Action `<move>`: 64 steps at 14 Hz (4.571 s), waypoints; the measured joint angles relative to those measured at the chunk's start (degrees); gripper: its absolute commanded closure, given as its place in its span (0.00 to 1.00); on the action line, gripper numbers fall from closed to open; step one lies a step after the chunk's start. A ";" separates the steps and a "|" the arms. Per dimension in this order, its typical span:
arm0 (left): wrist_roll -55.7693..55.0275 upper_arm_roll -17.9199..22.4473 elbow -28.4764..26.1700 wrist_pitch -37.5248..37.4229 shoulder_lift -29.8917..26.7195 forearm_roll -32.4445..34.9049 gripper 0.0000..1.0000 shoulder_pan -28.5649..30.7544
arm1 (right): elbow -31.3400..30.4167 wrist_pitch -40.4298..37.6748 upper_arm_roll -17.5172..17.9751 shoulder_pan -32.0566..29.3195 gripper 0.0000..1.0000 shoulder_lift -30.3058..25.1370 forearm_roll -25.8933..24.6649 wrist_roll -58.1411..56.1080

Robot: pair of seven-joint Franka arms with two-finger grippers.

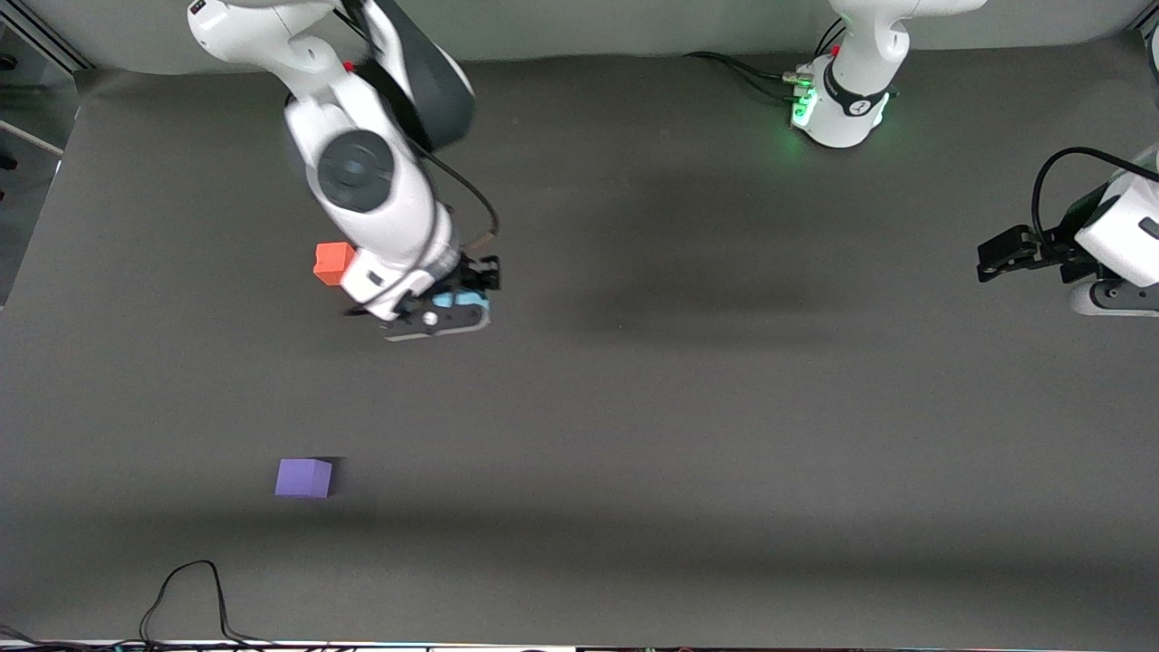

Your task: Place blue block between orange and purple blocks

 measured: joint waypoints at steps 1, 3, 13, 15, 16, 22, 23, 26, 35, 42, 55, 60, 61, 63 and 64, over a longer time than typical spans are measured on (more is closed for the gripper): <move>-0.02 0.01 0.00 0.08 0.00 0.00 0.00 0.00 | 1.37 -2.27 -0.36 -1.40 0.80 -0.86 0.00 -2.87; -0.11 0.00 0.00 0.12 0.00 -0.01 0.00 0.00 | 1.88 -4.68 -2.73 -4.67 0.80 -2.82 -0.02 -10.91; -0.18 0.06 -0.04 0.15 0.36 -0.07 0.00 0.01 | -14.69 7.48 -23.89 -8.94 0.80 -4.50 0.08 -37.81; -0.18 0.06 -0.04 0.15 0.36 -0.07 0.00 0.01 | -20.26 15.56 -23.74 -8.59 0.80 -3.01 0.35 -37.81; -0.18 0.06 -0.05 0.15 0.36 -0.07 0.00 0.01 | -23.05 20.03 -23.65 -8.52 0.80 -2.04 0.87 -37.87; -0.19 0.01 -0.09 0.15 0.43 -0.07 0.00 0.01 | -29.67 33.47 -22.93 -8.03 0.80 5.98 9.49 -39.28; -0.19 0.00 -0.09 0.15 0.44 -0.07 0.00 0.01 | -30.17 34.73 -22.83 -7.98 0.80 6.88 10.98 -39.39; -0.19 -0.01 -0.12 0.15 0.46 -0.08 0.00 0.01 | -32.70 39.83 -22.62 -7.32 0.78 9.89 17.77 -41.95; -0.29 -0.06 -0.18 0.15 0.48 -0.09 0.00 -0.01 | -33.69 41.03 -22.79 -6.45 0.00 12.45 22.66 -42.44; -0.31 -0.08 -0.28 0.15 0.55 -0.11 0.00 -0.01 | -29.92 30.01 -26.01 -6.29 0.00 1.98 21.34 -42.44; -0.35 -0.13 -0.34 0.16 0.74 -0.12 0.00 -0.02 | 4.23 -9.46 -4.38 -21.11 0.00 -9.12 0.38 -29.79; -0.35 -0.16 -0.35 0.16 0.75 -0.12 0.00 -0.02 | 0.27 -10.73 6.29 -29.42 0.00 -13.24 -3.16 -26.82; -0.35 -0.16 -0.35 0.16 0.75 -0.12 0.00 -0.02 | -1.60 -9.30 6.24 -29.56 0.00 -13.53 -3.28 -26.82; -0.35 -0.17 -0.35 0.16 0.75 -0.12 0.00 -0.02 | -5.61 -6.06 5.59 -29.77 0.00 -14.46 -3.45 -26.82; -0.36 -0.17 -0.37 0.16 0.76 -0.12 0.00 -0.02 | -6.90 -5.39 5.04 -29.84 0.00 -15.07 -3.45 -26.82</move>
